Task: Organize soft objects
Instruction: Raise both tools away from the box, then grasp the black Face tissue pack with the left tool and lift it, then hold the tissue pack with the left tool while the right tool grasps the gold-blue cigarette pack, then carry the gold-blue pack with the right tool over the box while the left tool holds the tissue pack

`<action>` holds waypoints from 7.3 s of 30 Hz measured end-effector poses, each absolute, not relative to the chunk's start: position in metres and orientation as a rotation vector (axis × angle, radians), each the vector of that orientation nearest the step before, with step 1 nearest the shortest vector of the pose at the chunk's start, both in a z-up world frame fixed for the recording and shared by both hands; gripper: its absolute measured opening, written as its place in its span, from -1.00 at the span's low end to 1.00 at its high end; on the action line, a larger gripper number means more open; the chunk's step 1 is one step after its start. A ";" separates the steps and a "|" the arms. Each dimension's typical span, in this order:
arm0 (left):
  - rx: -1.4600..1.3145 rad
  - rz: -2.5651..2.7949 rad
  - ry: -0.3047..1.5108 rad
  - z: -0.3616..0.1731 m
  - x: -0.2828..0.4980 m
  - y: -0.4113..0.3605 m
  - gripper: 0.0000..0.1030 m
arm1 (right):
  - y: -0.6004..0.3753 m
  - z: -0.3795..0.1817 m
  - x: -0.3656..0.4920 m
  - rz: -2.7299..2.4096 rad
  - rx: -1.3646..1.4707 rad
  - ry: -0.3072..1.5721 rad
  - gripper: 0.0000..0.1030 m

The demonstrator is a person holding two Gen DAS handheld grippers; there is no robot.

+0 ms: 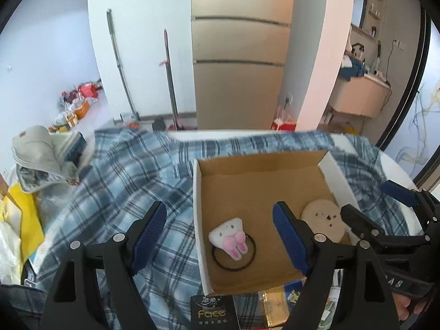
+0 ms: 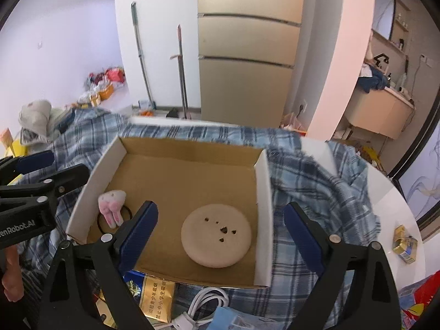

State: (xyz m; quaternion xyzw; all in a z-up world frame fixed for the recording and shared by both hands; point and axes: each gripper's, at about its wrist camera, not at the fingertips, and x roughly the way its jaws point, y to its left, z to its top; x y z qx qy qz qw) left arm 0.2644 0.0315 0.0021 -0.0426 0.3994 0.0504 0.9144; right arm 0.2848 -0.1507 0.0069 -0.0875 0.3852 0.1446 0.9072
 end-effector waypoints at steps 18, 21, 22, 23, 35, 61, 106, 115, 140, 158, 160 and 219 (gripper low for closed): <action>-0.120 0.098 0.331 0.127 0.152 0.033 1.00 | -0.187 0.124 0.203 0.288 -0.082 0.379 0.99; -0.098 0.088 0.293 0.138 0.138 0.027 1.00 | -0.191 0.136 0.188 0.284 -0.070 0.327 0.99; -0.097 0.082 0.290 0.141 0.134 0.026 1.00 | -0.191 0.139 0.183 0.282 -0.067 0.315 0.99; -0.101 0.076 0.287 0.145 0.130 0.024 1.00 | -0.192 0.141 0.179 0.271 -0.065 0.310 0.99; -0.096 0.063 0.132 0.160 0.058 0.011 1.00 | -0.198 0.148 0.127 0.253 -0.081 0.200 0.99; -0.016 0.114 0.193 0.007 0.078 0.016 1.00 | -0.207 0.050 0.116 0.136 0.016 0.127 0.99; -0.107 0.027 0.876 -0.077 0.164 0.030 0.48 | -0.202 0.029 0.131 0.128 -0.009 0.239 0.99; -0.032 0.031 0.921 -0.085 0.169 0.019 0.15 | -0.200 0.027 0.133 0.119 -0.021 0.255 0.99; 0.040 0.102 0.082 0.005 0.059 0.008 -0.05 | -0.180 0.049 0.137 0.170 -0.045 0.374 0.99; -0.044 0.165 0.327 -0.013 0.103 0.045 -0.05 | -0.095 -0.031 0.212 0.307 -0.127 1.050 0.98; -0.045 0.156 0.347 -0.016 0.106 0.044 -0.05 | -0.092 -0.040 0.217 0.315 -0.126 1.088 0.91; 0.000 0.079 0.194 0.039 0.068 0.029 -0.05 | -0.151 0.051 0.169 0.306 -0.019 0.555 0.66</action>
